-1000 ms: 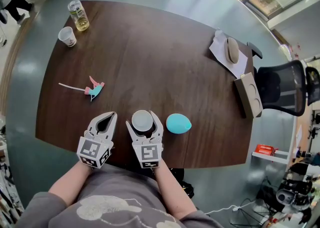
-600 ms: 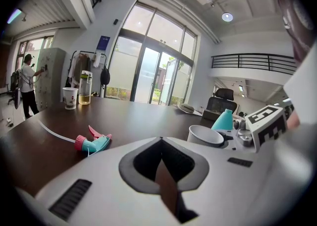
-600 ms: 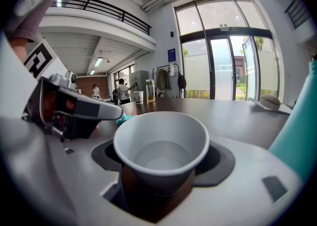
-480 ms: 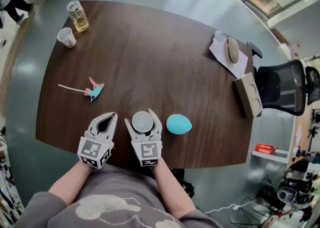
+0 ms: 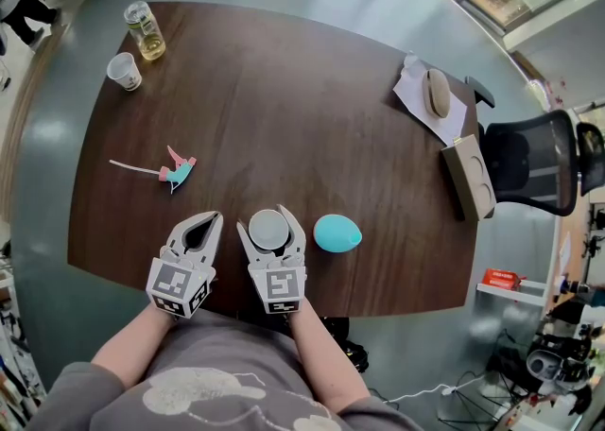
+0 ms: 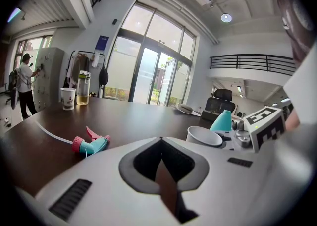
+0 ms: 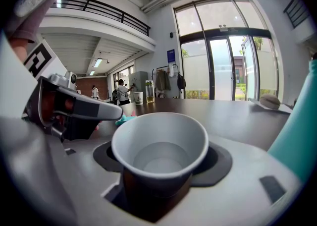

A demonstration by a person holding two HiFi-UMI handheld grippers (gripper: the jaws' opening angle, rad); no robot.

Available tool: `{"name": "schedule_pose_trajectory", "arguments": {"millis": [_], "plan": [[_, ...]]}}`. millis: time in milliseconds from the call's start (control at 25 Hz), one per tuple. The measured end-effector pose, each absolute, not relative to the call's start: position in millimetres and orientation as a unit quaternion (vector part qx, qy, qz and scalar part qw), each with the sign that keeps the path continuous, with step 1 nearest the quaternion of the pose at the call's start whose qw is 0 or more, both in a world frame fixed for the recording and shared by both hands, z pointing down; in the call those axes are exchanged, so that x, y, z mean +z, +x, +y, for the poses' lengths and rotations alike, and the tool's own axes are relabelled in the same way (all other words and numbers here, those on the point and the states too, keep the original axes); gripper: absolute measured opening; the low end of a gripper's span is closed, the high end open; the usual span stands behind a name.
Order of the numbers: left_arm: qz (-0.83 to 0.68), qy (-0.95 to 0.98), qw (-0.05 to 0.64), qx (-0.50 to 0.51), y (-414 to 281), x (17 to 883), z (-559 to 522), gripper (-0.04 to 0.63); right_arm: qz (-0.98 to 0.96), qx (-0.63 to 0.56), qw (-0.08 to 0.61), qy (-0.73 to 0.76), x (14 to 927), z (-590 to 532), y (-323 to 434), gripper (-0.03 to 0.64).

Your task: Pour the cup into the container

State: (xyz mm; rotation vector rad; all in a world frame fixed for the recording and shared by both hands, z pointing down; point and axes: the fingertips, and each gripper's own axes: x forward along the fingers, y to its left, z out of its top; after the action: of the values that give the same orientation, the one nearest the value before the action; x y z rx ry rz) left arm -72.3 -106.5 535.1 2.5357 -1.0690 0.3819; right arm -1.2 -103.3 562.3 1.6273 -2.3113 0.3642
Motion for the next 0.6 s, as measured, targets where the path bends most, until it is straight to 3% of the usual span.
{"name": "schedule_pose_trajectory", "arguments": {"millis": [600], "plan": [[-0.380,0.899,0.174,0.133,-75.1,527.7,-102.9,0.006,-0.804,0.133,0.146,0.561,548.5,-97.7,3.3,0.302]]}}
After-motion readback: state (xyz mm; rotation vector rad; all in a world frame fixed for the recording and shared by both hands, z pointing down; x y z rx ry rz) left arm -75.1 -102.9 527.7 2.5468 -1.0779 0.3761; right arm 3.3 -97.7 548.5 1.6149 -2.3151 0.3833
